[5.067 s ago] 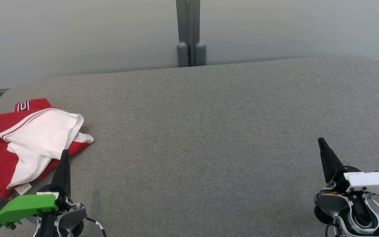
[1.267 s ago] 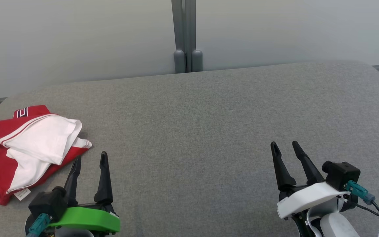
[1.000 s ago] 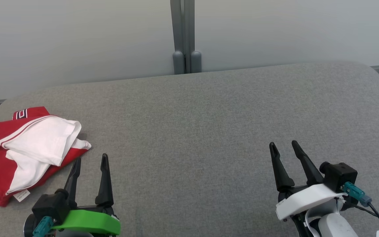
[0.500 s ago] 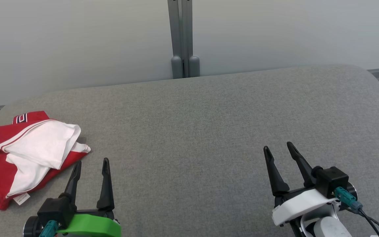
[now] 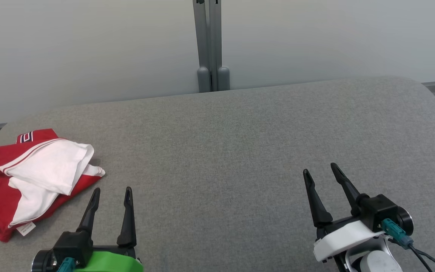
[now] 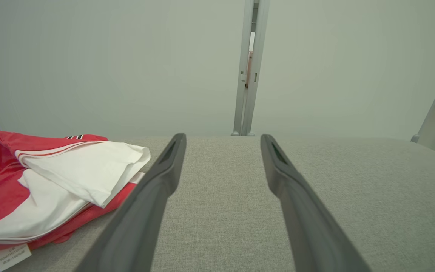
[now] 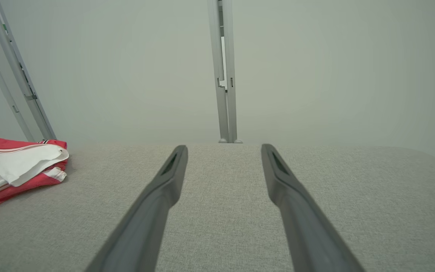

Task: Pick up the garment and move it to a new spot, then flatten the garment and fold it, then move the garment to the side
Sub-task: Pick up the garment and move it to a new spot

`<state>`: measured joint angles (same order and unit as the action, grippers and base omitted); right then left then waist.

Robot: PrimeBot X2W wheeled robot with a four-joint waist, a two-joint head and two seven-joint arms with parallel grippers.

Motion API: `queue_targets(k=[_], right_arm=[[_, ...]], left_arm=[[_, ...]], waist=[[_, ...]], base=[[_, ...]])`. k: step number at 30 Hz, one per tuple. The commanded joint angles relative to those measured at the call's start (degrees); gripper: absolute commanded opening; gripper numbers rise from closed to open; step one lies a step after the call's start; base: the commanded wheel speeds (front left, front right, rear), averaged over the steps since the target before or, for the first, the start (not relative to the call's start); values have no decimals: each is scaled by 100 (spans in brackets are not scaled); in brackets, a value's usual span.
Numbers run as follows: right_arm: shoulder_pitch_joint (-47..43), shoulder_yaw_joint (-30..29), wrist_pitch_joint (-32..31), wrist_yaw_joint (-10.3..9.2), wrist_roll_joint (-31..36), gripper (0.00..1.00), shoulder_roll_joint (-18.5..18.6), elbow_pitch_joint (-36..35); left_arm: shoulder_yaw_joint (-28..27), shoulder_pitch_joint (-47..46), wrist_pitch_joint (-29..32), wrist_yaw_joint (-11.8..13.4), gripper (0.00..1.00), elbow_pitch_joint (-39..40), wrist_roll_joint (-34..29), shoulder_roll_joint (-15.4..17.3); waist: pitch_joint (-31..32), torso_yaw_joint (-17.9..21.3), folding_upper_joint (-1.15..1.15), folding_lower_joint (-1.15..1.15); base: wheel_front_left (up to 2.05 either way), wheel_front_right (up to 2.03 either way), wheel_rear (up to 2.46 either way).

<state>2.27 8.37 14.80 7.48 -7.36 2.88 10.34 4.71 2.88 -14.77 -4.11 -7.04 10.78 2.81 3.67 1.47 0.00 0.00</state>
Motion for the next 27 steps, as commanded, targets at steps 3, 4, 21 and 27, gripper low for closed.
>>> queue_targets(k=[3, 4, 21, 27], right_arm=[[-83, 14, 43, 3, 68, 100, 0, -2], [-81, 18, 43, 3, 60, 100, 1, -1], [-127, 25, 42, 3, 58, 100, 0, 58], [-171, 17, 42, 3, 80, 100, 1, 62]], left_arm=[[-6, 73, -39, -36, 100, -20, -67, 15], [-14, 81, -39, -42, 100, -26, -55, 15], [-27, 111, -38, -115, 100, -87, -89, 14], [-54, 33, -38, -75, 100, -110, -143, 14]], waist=[[16, 2, 0, 0], [16, 5, 0, 0], [38, -49, 0, 0], [7, -203, 0, 0]], base=[[0, 0, 0], [0, 0, 0], [0, 0, 0], [0, 0, 0]])
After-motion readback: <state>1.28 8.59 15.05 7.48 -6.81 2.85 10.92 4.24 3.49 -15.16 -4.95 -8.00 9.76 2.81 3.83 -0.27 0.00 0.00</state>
